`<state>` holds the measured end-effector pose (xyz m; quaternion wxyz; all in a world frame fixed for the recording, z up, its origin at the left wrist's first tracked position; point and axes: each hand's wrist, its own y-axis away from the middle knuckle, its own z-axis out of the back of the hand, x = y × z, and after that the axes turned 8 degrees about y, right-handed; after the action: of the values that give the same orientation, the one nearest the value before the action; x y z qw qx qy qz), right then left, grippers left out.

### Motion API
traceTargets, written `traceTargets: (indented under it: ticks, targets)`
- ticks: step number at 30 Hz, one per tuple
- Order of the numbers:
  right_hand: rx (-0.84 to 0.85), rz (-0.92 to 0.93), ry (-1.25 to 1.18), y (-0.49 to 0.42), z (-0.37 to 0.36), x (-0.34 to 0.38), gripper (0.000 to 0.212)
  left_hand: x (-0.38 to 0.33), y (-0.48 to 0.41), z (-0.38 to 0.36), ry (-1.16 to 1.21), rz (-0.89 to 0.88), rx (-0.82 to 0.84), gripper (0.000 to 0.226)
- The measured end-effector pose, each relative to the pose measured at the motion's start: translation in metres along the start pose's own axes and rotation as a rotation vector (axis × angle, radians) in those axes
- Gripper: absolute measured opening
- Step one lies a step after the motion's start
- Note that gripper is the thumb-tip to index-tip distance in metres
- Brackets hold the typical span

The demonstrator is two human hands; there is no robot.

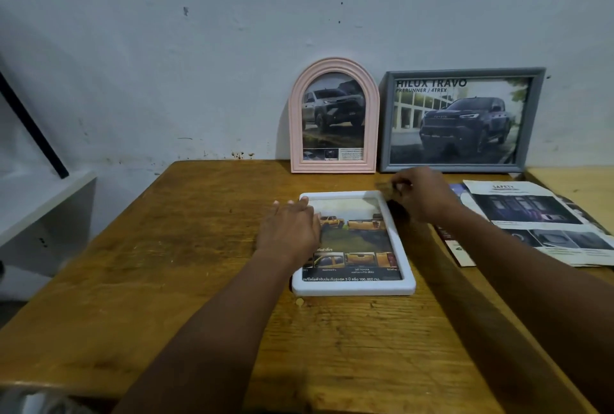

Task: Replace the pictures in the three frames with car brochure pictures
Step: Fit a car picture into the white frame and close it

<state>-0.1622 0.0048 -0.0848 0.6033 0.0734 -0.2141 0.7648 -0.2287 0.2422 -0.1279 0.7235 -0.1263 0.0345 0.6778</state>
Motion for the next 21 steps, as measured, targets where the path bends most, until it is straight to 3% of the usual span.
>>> traceTargets:
  ticks: [4, 6, 9, 11, 15, 18, 21]
  targets:
    - [0.132, 0.117, 0.15, 0.032, 0.049, -0.009, 0.022, 0.002, 0.002, 0.002, 0.054, -0.013, 0.0, 0.05]
    - [0.351, 0.201, 0.303, 0.053, 0.066, -0.002, 0.024, 0.003, 0.005, 0.005, 0.127, -0.017, -0.05, 0.053]
    - [0.7, 0.174, 0.382, 0.076, 0.073, 0.011, 0.025, 0.002, 0.008, 0.018, 0.179, 0.019, -0.162, 0.056]
    - [0.673, 0.123, 0.308, 0.078, 0.071, 0.017, 0.023, 0.0, 0.01, 0.029, 0.213, 0.065, -0.175, 0.056]
    - [0.303, -0.013, 0.185, 0.055, 0.051, 0.03, 0.025, -0.002, 0.013, 0.048, 0.238, 0.217, -0.074, 0.056]
    - [0.377, -0.117, 0.129, 0.047, 0.034, 0.046, 0.037, -0.005, 0.015, 0.053, 0.214, 0.268, 0.044, 0.051]
    - [0.423, -0.137, 0.112, 0.046, 0.021, 0.058, 0.044, -0.013, 0.02, 0.049, 0.333, 0.227, 0.106, 0.049]
